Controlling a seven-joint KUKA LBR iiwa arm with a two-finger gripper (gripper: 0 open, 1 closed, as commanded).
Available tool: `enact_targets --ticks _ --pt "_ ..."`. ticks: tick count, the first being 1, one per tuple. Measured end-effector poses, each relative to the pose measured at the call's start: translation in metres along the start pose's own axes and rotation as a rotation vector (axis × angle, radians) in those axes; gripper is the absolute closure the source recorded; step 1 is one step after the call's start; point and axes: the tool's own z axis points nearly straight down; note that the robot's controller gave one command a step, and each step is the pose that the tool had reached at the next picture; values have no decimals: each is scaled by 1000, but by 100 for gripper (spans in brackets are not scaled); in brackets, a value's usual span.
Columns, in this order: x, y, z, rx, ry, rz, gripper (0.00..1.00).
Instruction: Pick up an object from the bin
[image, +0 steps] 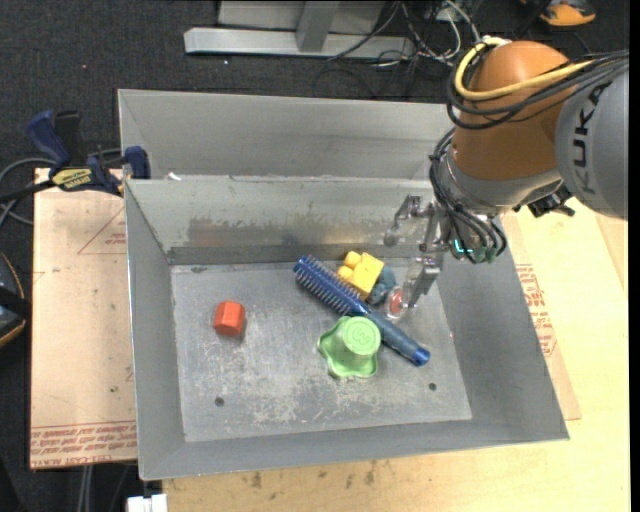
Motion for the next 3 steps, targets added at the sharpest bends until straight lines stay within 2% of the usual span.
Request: enact_targets --ticks 1,2,3 --pt "-31 59 152 -1 -17 108 0" --pt "-19 75 136 -2 -9 286 0" --pt "-18 63 134 -2 -8 516 0"
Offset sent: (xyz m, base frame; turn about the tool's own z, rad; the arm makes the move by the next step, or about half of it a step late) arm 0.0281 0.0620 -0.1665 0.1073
